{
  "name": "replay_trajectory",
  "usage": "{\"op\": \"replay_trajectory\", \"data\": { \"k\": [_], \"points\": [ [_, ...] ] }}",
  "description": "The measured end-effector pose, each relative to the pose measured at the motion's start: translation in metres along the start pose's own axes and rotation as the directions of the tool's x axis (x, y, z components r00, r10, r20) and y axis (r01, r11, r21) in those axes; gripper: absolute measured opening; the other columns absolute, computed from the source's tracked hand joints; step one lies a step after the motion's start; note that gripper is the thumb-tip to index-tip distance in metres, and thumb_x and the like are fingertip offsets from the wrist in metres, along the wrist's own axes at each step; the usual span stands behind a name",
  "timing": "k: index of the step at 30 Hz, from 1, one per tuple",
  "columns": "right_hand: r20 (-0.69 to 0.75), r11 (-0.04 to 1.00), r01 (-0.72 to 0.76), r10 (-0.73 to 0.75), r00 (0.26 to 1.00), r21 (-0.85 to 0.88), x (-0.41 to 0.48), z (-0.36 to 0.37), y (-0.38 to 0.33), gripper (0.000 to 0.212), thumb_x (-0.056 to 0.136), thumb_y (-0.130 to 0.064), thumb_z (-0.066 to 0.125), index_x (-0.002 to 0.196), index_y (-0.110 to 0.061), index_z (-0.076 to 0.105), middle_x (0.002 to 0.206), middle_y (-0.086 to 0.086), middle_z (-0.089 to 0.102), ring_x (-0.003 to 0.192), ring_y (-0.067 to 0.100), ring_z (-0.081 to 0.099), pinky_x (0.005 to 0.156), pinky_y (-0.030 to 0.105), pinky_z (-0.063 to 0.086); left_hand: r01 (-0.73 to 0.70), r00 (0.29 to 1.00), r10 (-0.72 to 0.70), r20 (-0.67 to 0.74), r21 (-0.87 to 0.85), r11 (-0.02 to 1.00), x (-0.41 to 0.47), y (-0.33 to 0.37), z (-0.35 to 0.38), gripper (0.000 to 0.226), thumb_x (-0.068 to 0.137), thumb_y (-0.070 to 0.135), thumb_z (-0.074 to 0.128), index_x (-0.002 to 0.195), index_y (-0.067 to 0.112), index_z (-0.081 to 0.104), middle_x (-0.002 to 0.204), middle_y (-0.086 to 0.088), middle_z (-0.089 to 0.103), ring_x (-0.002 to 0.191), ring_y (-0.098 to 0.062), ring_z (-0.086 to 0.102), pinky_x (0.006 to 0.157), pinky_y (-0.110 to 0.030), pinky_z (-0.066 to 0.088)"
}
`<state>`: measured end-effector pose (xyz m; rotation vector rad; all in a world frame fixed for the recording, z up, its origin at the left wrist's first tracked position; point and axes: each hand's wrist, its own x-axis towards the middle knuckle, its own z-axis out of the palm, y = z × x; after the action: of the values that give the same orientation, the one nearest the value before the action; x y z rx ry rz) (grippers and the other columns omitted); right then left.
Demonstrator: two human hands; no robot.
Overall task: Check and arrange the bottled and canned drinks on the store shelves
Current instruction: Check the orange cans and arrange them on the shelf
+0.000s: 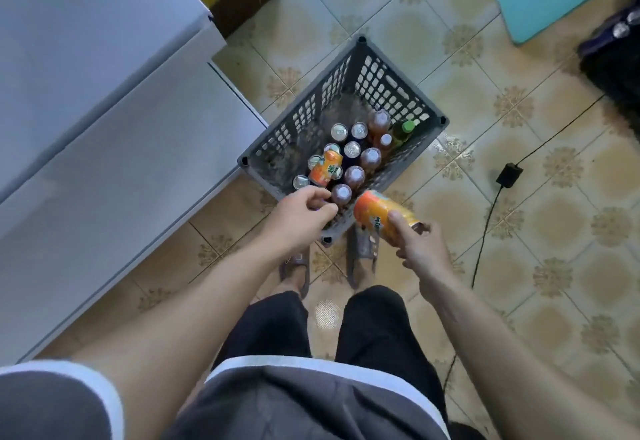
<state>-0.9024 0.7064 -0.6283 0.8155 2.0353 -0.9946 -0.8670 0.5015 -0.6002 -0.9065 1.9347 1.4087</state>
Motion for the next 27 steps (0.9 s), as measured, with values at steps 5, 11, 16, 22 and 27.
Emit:
{"op": "replay_trajectory", "data": {
  "k": [5,11,16,22,27],
  "points": [
    [0.053,0.888,0.178,-0.172,0.984,-0.424,0.123,0.025,-0.05,0.065,0.077,-0.068,0.072,0.123,-0.027,0.05,0.122,0.002,0.065,0.114,0.03,0.061,0.097,0.045,0.049,0.096,0.994,-0.097,-0.051,-0.027,0.995,0.091,-0.003,0.03,0.03,0.095,0.033,0.062,0.124,0.026,0.063,0.111,0.01,0.065,0.109,-0.011,0.061,0.099,-0.034,0.048],
    [0.29,0.486,0.49,-0.43,0.855,-0.723,0.261,0.084,-0.092,0.075,0.078,-0.063,0.075,0.137,-0.026,0.046,0.128,0.009,0.057,0.11,0.031,0.063,0.092,0.048,0.055,0.193,0.969,-0.201,-0.144,-0.068,0.979,0.192,-0.028,0.067,0.027,0.093,0.032,0.064,0.12,0.027,0.064,0.106,0.008,0.067,0.107,-0.017,0.063,0.1,-0.038,0.048],
    [0.417,0.262,0.568,-0.46,0.784,-0.78,0.331,0.125,-0.096,0.071,0.08,-0.062,0.074,0.134,-0.025,0.048,0.128,0.013,0.054,0.111,0.037,0.062,0.087,0.044,0.05,0.212,0.964,-0.227,-0.141,-0.116,0.97,0.244,-0.041,0.087,0.039,0.08,0.047,0.063,0.115,0.03,0.064,0.097,0.018,0.065,0.105,-0.016,0.064,0.1,-0.04,0.049],
    [0.484,0.242,0.6,-0.403,0.777,-0.762,0.367,0.145,-0.09,0.061,0.088,-0.048,0.066,0.139,-0.022,0.048,0.132,0.014,0.053,0.117,0.038,0.057,0.084,0.039,0.041,0.236,0.956,-0.245,-0.164,-0.07,0.969,0.262,-0.063,0.097,0.027,0.094,0.038,0.062,0.121,0.031,0.063,0.101,0.018,0.064,0.107,-0.014,0.062,0.102,-0.038,0.046],
    [0.411,0.281,0.527,-0.381,0.828,-0.802,0.358,0.137,-0.092,0.061,0.091,-0.04,0.066,0.14,-0.014,0.041,0.134,0.017,0.052,0.12,0.04,0.056,0.092,0.046,0.046,0.236,0.949,-0.248,-0.192,-0.087,0.968,0.244,-0.059,0.094,0.028,0.095,0.037,0.06,0.123,0.031,0.062,0.104,0.018,0.064,0.11,-0.014,0.061,0.103,-0.036,0.045]
  ]
}}
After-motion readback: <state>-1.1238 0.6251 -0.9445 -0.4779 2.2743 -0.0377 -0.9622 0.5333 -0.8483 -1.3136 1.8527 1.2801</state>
